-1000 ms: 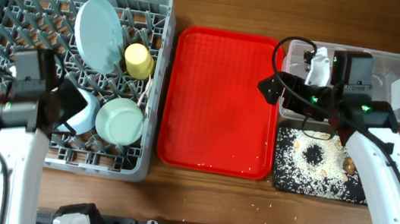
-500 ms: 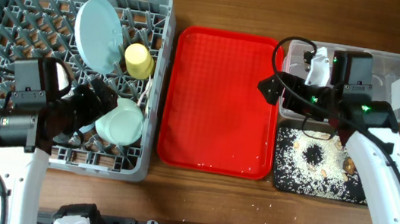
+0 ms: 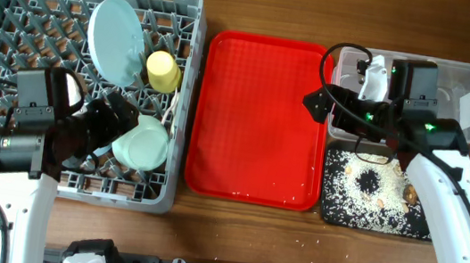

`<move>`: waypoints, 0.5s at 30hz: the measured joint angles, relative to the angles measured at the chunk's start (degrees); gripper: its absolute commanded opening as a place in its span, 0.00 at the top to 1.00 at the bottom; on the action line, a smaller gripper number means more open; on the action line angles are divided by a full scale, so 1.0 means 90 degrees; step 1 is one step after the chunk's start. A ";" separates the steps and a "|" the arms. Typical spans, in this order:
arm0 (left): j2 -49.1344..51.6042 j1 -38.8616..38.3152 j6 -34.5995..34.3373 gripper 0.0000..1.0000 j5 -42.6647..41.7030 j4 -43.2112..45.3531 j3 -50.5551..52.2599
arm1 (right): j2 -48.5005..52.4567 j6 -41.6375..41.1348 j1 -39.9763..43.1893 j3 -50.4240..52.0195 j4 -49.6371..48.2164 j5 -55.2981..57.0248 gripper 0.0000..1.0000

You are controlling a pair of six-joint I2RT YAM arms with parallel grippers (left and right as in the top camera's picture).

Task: Sort waste into correct bins and load items into the dishwasher rack

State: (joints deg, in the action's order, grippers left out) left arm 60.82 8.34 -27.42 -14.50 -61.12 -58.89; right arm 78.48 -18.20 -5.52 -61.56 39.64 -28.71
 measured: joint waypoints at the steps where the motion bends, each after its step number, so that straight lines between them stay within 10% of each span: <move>1: 0.0000 0.0000 0.0000 0.00 0.0000 -0.0002 0.0000 | 0.0063 0.0000 0.0000 0.0000 0.0002 0.0000 0.00; 7: 0.0005 0.0000 0.0000 0.00 0.0000 -0.0005 0.0000 | -0.0092 0.0000 -0.0002 0.0002 0.0019 0.0002 0.00; 15: 0.0007 0.0000 0.0000 0.00 0.0000 -0.0015 0.0000 | -0.3585 0.0053 -0.0036 0.0100 0.0117 0.2268 0.00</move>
State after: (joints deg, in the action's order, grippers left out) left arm 60.88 8.34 -27.42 -14.50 -61.25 -58.89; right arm 46.22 -17.72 -5.85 -60.66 40.69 -8.29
